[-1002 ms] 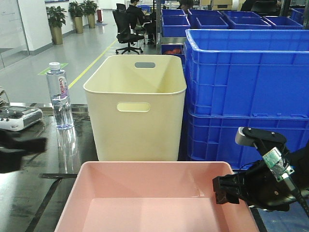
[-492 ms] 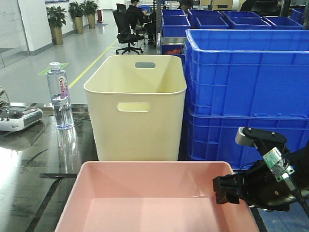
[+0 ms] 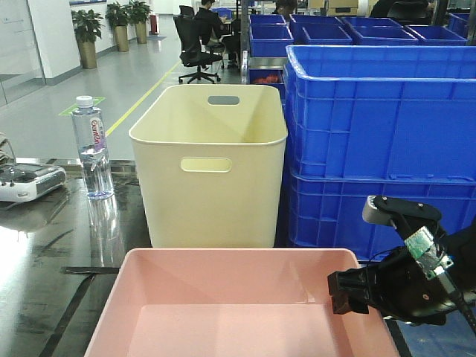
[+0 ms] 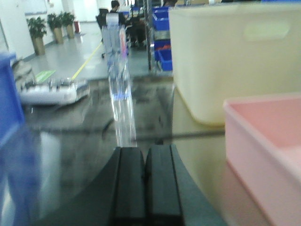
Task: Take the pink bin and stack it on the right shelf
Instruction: 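Open the right gripper and withdraw it from the bin wall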
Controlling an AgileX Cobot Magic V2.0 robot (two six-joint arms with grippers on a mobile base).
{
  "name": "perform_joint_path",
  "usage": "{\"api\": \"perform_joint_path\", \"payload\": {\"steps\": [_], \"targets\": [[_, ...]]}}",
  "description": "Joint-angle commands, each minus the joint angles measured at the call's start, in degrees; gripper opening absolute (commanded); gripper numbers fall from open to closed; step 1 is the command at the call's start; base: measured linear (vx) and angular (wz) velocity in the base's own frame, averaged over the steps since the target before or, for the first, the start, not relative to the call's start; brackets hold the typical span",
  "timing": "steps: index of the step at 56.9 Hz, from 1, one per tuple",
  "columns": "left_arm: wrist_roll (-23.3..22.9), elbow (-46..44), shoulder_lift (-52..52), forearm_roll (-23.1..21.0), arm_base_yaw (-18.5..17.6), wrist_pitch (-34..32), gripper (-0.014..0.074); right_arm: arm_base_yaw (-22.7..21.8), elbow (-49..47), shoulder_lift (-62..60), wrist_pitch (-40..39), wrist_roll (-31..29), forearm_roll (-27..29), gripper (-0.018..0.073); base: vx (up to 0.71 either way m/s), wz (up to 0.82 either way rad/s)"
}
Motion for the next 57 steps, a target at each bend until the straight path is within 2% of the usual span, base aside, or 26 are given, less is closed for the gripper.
{"api": "perform_joint_path", "payload": {"steps": [1,4,11,14,25,57], "targets": [[-0.73,5.55,-2.81,-0.33,0.62,-7.56,-0.0009,-0.38,-2.03,-1.74,-2.82,-0.82,0.09,0.0504,0.0,0.0],[-1.56,9.72,-4.37,-0.33,1.1,-8.72,-0.0008,-0.38,-2.03,-1.74,-2.82,-0.82,0.09,0.0504,0.0,0.0],[-6.89,17.55,-8.9,-0.33,2.39,-12.45,-0.0008,-0.38,-2.03,-1.74,-2.82,-0.82,0.09,0.0504,0.0,0.0],[-8.13,17.34,-11.46,0.0,2.71,-9.08,-0.0008,-0.38,-2.03,-1.74,-2.82,-0.82,0.09,0.0504,0.0,0.0],[-8.13,17.32,-18.68,-0.33,2.86,-7.12,-0.0008,-0.38,-2.03,-1.74,-2.73,-0.82,0.09,0.0504,0.0,0.0],[-8.13,17.32,-17.32,-0.33,2.86,-7.03,-0.0008,-0.38,-2.03,-1.74,-2.28,-0.82,0.25,0.0504,0.0,0.0]]}}
